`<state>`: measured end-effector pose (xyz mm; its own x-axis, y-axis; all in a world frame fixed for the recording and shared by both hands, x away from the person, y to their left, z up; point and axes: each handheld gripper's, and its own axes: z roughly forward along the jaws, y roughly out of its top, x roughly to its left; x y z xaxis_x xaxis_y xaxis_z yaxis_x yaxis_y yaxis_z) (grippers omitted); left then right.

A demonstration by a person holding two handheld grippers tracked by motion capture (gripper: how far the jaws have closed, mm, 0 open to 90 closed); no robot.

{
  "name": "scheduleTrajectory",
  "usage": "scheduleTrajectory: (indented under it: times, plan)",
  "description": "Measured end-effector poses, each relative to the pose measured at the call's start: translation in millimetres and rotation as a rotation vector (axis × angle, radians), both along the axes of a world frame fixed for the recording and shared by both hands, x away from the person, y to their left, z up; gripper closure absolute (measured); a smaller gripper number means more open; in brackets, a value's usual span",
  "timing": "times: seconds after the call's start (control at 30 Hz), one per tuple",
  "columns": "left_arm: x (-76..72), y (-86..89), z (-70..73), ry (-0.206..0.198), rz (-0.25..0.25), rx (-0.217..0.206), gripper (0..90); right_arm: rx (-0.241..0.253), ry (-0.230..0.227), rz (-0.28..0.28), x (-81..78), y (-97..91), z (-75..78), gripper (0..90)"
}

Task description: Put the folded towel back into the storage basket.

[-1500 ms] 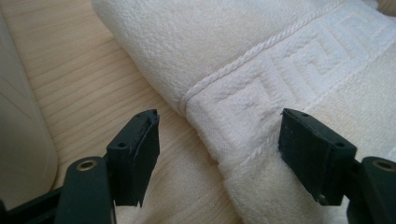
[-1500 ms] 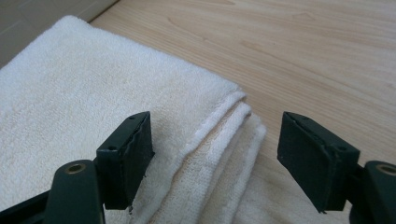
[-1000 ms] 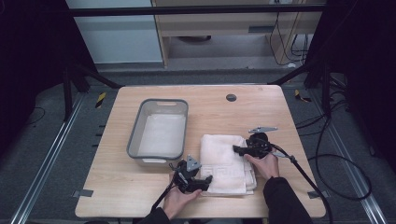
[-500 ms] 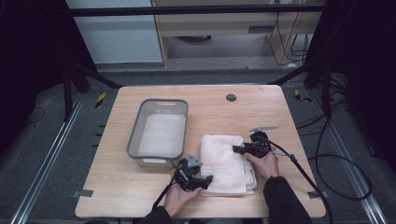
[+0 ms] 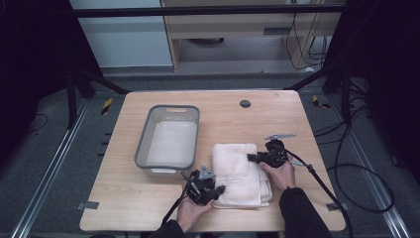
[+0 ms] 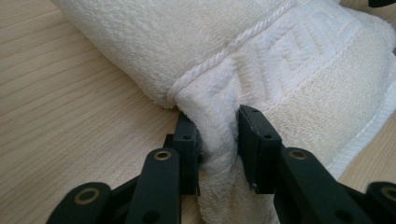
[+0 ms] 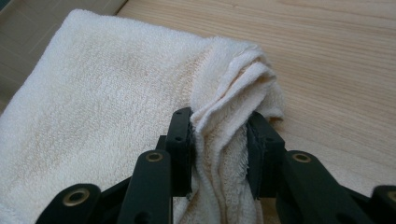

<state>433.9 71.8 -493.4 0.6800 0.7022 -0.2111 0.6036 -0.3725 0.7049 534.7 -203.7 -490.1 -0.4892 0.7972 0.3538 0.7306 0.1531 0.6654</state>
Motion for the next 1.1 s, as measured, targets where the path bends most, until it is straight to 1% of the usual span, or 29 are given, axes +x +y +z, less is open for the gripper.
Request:
scheduleTrajectory:
  times: [0.03,0.07,0.1,0.17,0.2,0.27,0.3,0.33,0.47,0.53,0.57,0.63,0.67,0.7,0.73,0.77,0.87,0.93,1.1]
  plan:
    - [0.0,0.0,0.0,0.0,0.0,0.0,71.7,0.0,0.0,0.0,0.0,0.0,0.0,66.5]
    - [1.4,3.2,0.1,0.003,-0.006,-0.018,72.5,-0.001,-0.005,-0.001,-0.8,-0.1,1.4,66.7]
    - [1.4,3.2,0.1,0.003,-0.006,-0.018,73.0,0.0,-0.007,-0.001,-1.3,-0.2,2.4,66.9]
    - [1.5,4.9,0.3,0.009,-0.005,-0.038,73.4,0.002,-0.014,0.001,-2.0,-0.5,4.2,67.1]
    - [0.0,5.0,1.9,-0.004,-0.008,-0.037,73.9,0.009,-0.029,0.003,-3.6,-1.8,8.2,67.4]
    - [-1.0,4.7,2.8,-0.01,-0.006,-0.043,74.1,0.014,-0.033,0.002,-4.5,-2.4,10.1,67.4]
    - [-1.8,4.7,4.2,-0.016,-0.007,-0.045,74.2,0.019,-0.043,0.001,-6.5,-3.7,13.8,67.6]
    - [-2.5,4.9,5.9,-0.021,-0.012,-0.043,74.2,0.019,-0.043,0.001,-6.5,-3.7,13.8,67.6]
    - [-5.0,6.2,13.1,-0.042,-0.02,-0.051,74.3,0.033,-0.068,-0.001,-11.3,-5.4,22.2,67.8]
    - [-5.9,7.6,16.8,-0.05,-0.023,-0.056,74.4,0.032,-0.085,0.0,-14.3,-5.9,27.5,67.8]
    - [-6.7,8.2,18.8,-0.053,-0.022,-0.062,74.4,0.035,-0.097,-0.003,-17.3,-6.0,32.9,67.9]
    - [-7.8,9.9,22.6,-0.063,-0.025,-0.069,74.4,0.035,-0.101,-0.007,-18.9,-5.9,35.4,67.9]
    - [-8.8,11.8,26.2,-0.07,-0.028,-0.078,74.4,0.038,-0.115,-0.006,-21.7,-5.6,40.4,68.0]
    - [-8.8,11.8,26.2,-0.07,-0.028,-0.078,74.4,0.038,-0.115,-0.006,-21.7,-5.6,40.4,68.0]
    - [-9.9,13.0,29.7,-0.077,-0.03,-0.087,74.4,0.041,-0.13,-0.005,-23.8,-5.5,45.0,68.0]
    - [-9.9,13.0,29.7,-0.077,-0.03,-0.087,74.4,0.042,-0.14,-0.002,-24.3,-5.9,47.1,68.0]
    - [-11.1,14.1,34.6,-0.083,-0.031,-0.097,74.4,0.04,-0.15,-0.002,-26.3,-5.5,51.6,68.0]
    - [-12.3,15.1,38.9,-0.094,-0.034,-0.099,74.4,0.034,-0.17,-0.002,-28.8,-4.6,57.5,68.0]
    - [-13.3,17.2,44.9,-0.11,-0.036,-0.108,74.4,0.039,-0.184,-0.005,-31.8,-4.3,64.4,68.0]
